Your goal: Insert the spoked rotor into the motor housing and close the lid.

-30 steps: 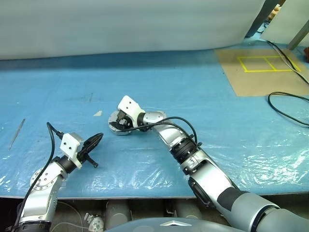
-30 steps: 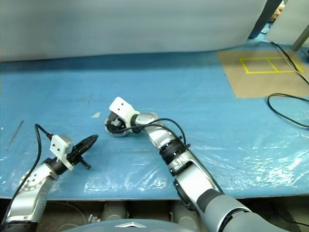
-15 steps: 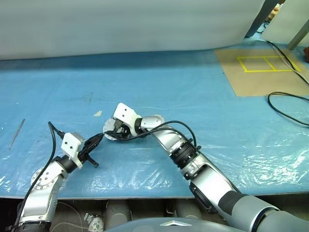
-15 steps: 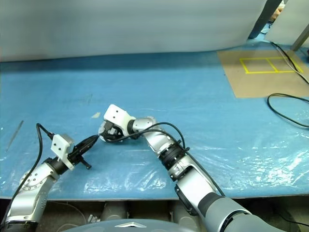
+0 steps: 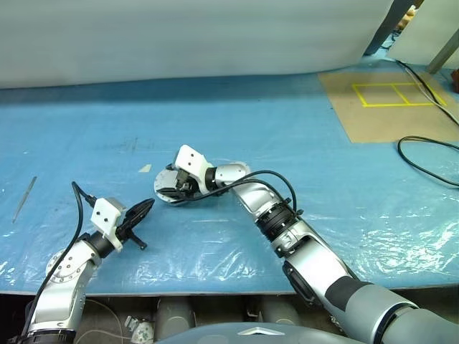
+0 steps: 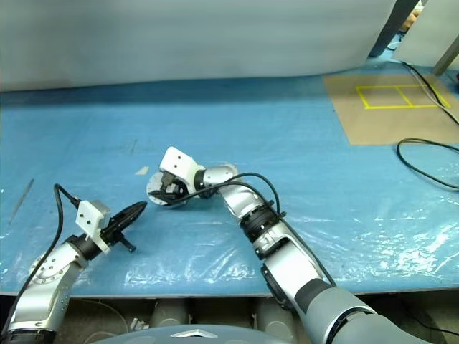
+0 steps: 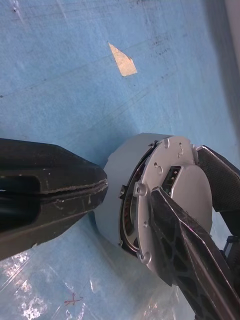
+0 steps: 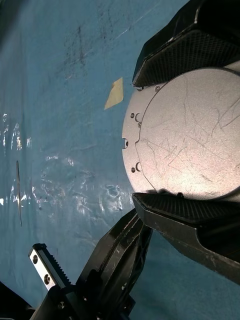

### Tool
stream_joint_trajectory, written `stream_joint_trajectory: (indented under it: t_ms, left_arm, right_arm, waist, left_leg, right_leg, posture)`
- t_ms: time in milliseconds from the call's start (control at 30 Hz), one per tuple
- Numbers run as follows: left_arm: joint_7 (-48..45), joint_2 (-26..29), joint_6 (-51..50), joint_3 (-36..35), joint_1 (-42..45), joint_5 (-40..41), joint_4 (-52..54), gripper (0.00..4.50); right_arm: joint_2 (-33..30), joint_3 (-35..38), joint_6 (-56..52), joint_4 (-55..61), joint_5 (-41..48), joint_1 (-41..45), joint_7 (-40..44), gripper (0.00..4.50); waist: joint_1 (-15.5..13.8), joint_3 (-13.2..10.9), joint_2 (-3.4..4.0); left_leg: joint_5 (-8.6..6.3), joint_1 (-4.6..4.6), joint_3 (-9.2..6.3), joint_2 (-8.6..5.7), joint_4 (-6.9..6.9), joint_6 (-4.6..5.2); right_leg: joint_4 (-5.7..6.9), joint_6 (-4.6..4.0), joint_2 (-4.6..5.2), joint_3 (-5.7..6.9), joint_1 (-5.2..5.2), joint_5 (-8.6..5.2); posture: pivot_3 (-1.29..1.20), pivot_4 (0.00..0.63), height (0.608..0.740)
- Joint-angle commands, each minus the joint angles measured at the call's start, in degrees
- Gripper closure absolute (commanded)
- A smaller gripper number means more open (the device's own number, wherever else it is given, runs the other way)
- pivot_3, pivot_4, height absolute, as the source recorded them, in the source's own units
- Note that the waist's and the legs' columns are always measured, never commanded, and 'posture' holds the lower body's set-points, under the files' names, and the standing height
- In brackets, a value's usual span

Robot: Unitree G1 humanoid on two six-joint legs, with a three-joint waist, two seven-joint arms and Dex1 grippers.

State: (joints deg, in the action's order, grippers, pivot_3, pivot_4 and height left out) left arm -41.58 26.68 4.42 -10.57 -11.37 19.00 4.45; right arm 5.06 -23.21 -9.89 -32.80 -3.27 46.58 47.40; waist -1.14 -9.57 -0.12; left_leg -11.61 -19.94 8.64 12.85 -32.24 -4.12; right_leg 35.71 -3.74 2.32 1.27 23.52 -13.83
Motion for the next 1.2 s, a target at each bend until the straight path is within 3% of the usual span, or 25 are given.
stream_joint_trajectory:
  t_ms: [33, 1200]
  left_arm:
    - [0.7, -0.2, 0.5, -0.9, -0.8, 0.5, 2.9, 4.5]
    - [0.7, -0.3, 0.4, -0.2, -0.7, 0.4, 3.0, 4.5]
  right_arm:
    - [1.3, 0.5, 2.0, 0.9, 0.9, 1.4, 0.3, 1.49]
    - [-0.5, 0.3, 11.8, -17.1, -3.3, 3.3, 1.2, 1.49]
  waist:
    - [0.0, 0.0, 0.0]
    - [-0.1, 0.0, 0.0]
  left_leg:
    - [0.0, 0.0, 0.0, 0.0, 0.0, 0.0]
    - [-0.01, 0.25, 0.0, 0.01, -0.12, 0.05]
  right_leg:
    - [0.0, -0.01, 0.0, 0.0, 0.0, -0.01]
    - [0.13, -0.06, 0.02, -0.01, -0.32, -0.02]
  posture:
    - [0.0, 0.15, 0.74]
    - [0.0, 0.15, 0.74]
